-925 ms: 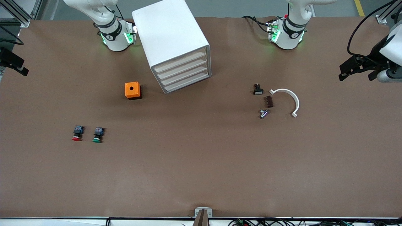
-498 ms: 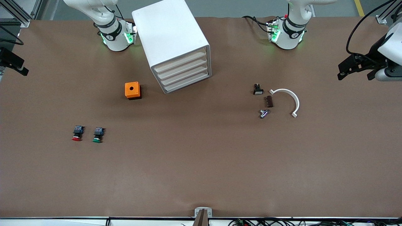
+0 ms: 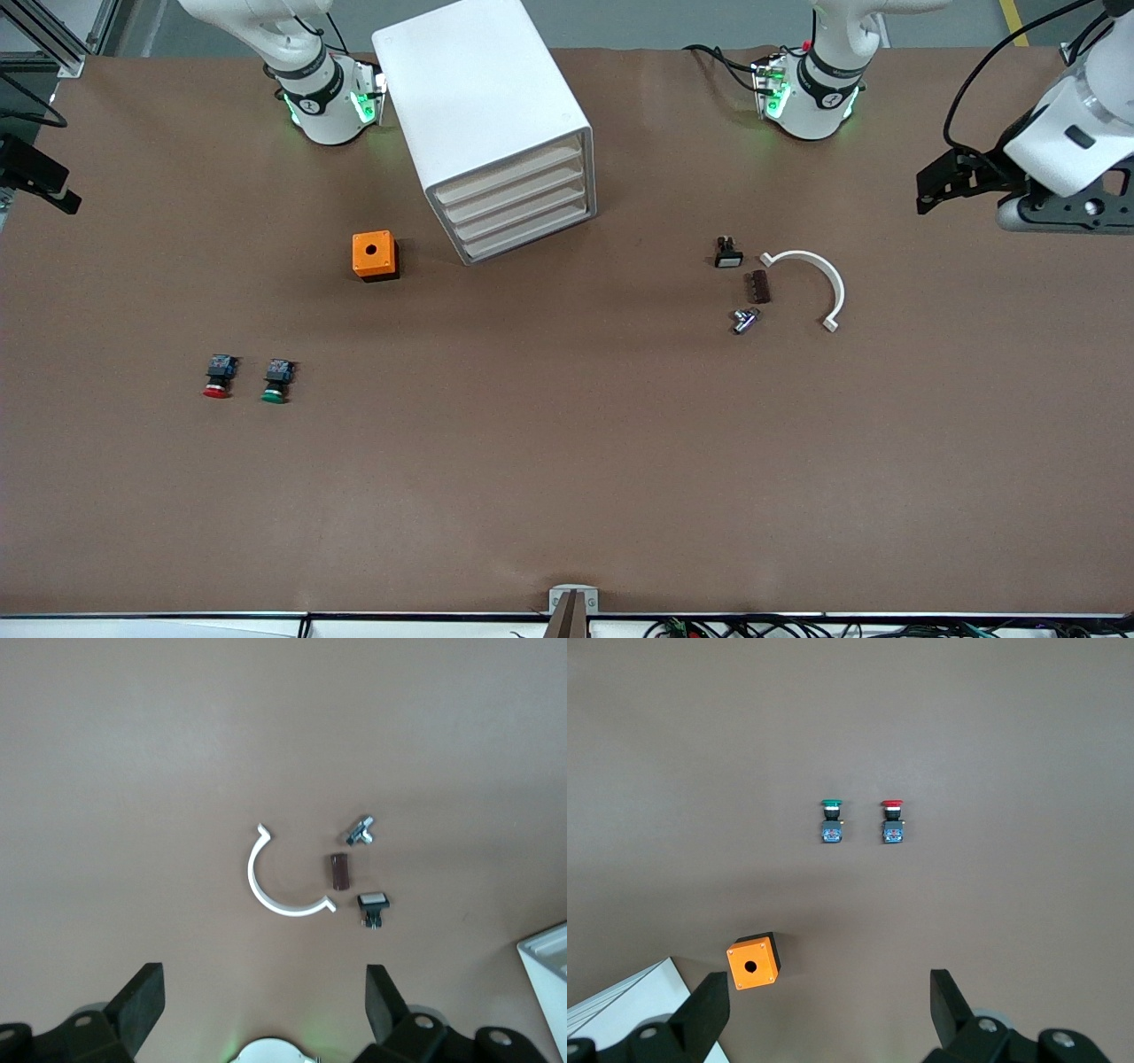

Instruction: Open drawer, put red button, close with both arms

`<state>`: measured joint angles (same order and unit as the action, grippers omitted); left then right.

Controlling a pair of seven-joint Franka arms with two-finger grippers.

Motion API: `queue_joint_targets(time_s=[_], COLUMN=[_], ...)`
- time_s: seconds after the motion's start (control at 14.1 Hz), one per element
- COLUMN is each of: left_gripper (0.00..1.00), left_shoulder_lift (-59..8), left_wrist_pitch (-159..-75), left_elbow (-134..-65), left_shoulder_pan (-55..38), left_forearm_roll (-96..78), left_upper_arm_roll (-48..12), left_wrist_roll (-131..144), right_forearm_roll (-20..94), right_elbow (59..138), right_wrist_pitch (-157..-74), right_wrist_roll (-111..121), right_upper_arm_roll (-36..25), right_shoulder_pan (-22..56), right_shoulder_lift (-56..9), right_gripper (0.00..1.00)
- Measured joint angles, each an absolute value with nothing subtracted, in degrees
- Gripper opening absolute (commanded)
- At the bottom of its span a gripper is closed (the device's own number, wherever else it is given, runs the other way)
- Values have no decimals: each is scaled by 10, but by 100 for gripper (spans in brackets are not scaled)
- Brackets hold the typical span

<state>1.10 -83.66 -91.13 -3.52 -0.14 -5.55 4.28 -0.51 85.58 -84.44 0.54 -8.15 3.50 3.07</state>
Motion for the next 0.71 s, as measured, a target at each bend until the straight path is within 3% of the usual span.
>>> queue_joint_targets(time_s=[0.71], left_gripper=[100], left_shoulder_lift=[-107], left_wrist_pitch=[-795], left_elbow=[-939], left_shoulder_pan=[-37], left_forearm_roll=[-176], left_upper_arm_roll=[-66], left_wrist_roll=[-90], right_forearm_roll=[-5], right_elbow=[856], right_wrist_pitch=[-841], right_wrist_roll=[5], right_upper_arm_roll=[-89], right_shoulder_pan=[30], right_shoulder_lift=[8], right_gripper=[100])
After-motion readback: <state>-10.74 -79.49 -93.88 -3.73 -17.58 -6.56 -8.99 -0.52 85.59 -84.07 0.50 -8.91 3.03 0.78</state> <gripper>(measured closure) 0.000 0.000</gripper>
